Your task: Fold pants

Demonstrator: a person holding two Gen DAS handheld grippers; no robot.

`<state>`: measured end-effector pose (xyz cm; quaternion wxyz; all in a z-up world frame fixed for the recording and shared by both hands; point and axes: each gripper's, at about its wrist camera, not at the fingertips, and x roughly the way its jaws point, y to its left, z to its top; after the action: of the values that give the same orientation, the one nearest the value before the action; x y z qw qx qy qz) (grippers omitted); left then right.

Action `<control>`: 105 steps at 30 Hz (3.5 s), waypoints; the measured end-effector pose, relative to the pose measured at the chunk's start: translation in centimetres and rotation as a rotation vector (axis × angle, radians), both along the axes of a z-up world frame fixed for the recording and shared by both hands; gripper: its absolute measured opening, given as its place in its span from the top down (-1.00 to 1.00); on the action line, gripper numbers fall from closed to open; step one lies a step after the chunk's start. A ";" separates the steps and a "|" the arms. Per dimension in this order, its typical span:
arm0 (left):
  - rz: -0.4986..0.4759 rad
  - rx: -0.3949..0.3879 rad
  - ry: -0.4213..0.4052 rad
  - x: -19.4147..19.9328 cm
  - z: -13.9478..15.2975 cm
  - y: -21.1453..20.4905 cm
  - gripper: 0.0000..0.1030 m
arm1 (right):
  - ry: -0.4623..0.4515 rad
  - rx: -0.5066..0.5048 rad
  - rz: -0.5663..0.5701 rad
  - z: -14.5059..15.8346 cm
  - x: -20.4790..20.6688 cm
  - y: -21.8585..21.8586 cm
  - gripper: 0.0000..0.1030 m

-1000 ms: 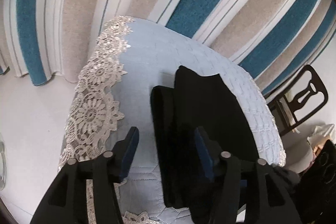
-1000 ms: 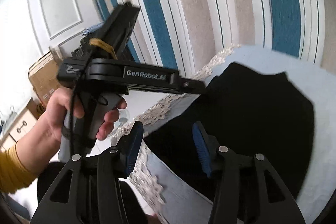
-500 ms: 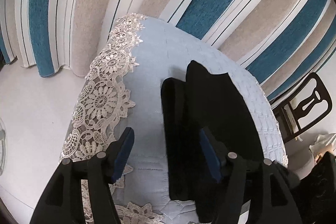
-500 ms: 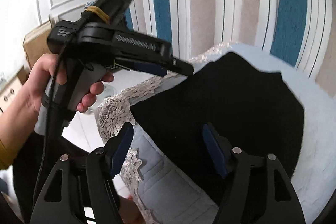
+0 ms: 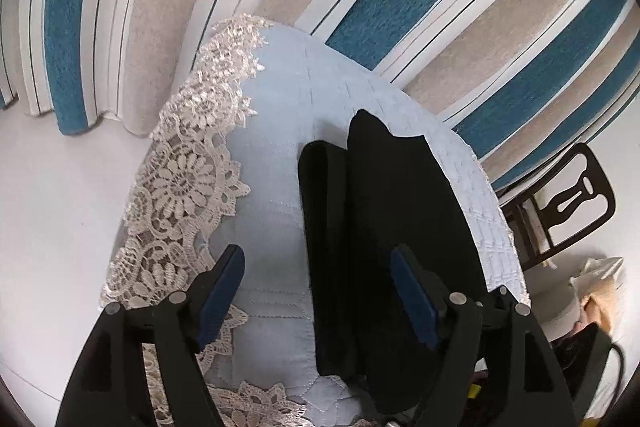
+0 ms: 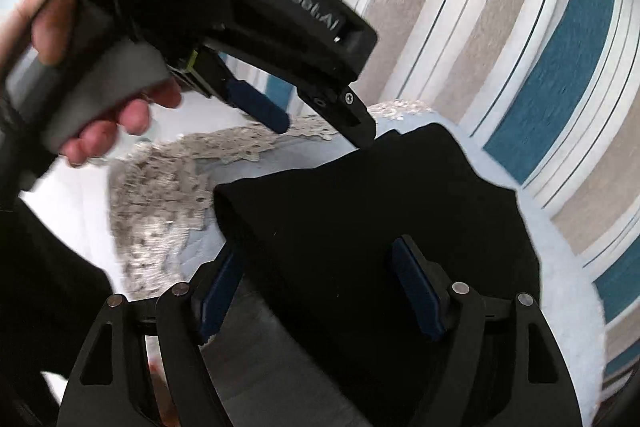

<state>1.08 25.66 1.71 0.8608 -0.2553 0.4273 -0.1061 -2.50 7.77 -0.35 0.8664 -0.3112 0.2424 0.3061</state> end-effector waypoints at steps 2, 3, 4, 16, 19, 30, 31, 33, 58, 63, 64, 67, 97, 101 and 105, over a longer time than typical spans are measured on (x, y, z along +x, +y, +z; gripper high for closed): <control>-0.002 -0.028 0.011 0.2 -0.4 0.1 -0.51 | -0.009 -0.004 -0.005 -0.1 0.1 0.3 -0.46; -0.003 -0.039 0.015 0.3 -0.5 0.2 -0.52 | -0.018 -0.002 -0.007 -0.2 0.0 0.3 -0.46; -0.004 -0.048 0.017 0.4 -0.6 0.2 -0.52 | -0.026 -0.004 -0.006 -0.3 -0.1 0.3 -0.46; -0.069 -0.157 0.062 1.4 -1.6 -0.9 -0.59 | -0.054 0.151 -0.033 1.3 -1.3 -1.3 0.17; -0.079 -0.220 0.071 1.7 -2.0 -0.9 -0.59 | -0.041 0.174 -0.035 1.7 -1.4 -1.4 0.20; -0.073 -0.376 0.160 2.4 -3.5 -0.2 -0.60 | -0.024 0.210 -0.054 2.0 -0.7 -2.0 0.20; -0.082 -0.375 0.157 2.5 -3.5 -0.4 -0.61 | -0.023 0.209 -0.055 2.0 -0.7 -2.0 0.20; -0.106 -0.389 0.149 2.7 -3.5 -0.9 -0.64 | -0.023 0.211 -0.061 2.1 -0.6 -2.2 0.20; -0.232 -0.125 0.170 5.7 -2.6 -5.6 -0.13 | 0.351 0.403 0.039 5.0 0.8 -9.4 0.19; -0.247 -0.037 0.144 5.2 -2.0 -6.6 -0.09 | 0.459 0.540 -0.038 6.2 2.6 -15.1 0.00; -0.247 -0.027 0.142 5.2 -1.9 -6.8 -0.09 | 0.489 0.589 -0.080 6.0 3.4 -16.4 -0.07; -0.242 -0.035 0.148 5.5 -2.1 -6.9 -0.09 | 0.599 0.665 -0.238 4.3 6.4 -19.6 -0.19; -0.146 0.064 0.145 6.1 -1.8 -8.9 -0.07 | 0.797 0.797 -0.307 1.3 13.2 -17.3 0.46; -0.110 0.085 0.152 6.3 -1.1 -9.2 0.21 | 0.741 0.771 -0.283 2.8 12.7 -16.8 0.53; -0.076 0.086 0.140 6.5 0.3 -9.6 0.47 | 0.698 0.757 -0.244 4.6 12.4 -16.7 0.58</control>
<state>7.58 16.03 2.00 0.8344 -0.2082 0.5000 -0.1022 9.88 -8.97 4.23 0.8153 0.1745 0.4233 0.3544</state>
